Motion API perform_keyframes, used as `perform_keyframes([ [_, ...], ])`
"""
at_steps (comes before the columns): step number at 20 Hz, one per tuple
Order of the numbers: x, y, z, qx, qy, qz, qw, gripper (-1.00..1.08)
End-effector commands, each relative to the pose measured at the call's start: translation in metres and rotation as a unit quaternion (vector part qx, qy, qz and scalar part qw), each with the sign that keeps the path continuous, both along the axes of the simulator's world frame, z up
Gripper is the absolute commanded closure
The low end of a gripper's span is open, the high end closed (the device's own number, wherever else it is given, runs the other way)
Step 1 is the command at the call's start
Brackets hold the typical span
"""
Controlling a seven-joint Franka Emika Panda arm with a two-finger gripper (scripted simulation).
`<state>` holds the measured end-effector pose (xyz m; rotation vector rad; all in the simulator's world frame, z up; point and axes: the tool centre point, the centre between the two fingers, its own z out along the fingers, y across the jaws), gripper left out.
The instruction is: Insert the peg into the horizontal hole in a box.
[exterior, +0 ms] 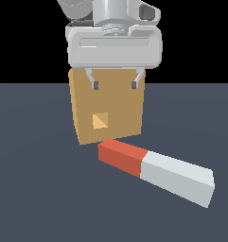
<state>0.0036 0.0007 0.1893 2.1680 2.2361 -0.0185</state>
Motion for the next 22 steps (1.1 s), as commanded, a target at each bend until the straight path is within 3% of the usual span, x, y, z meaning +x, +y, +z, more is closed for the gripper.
perform_keyframes([
  [1,0.000,0.000,0.000,0.000,0.000,0.000,1.0000,-0.92],
  [12,0.003,-0.010,-0.008,0.001,0.001,0.031,0.9995,-0.92],
  [22,0.015,-0.034,-0.028,0.003,0.003,0.115,0.9934,-0.92],
])
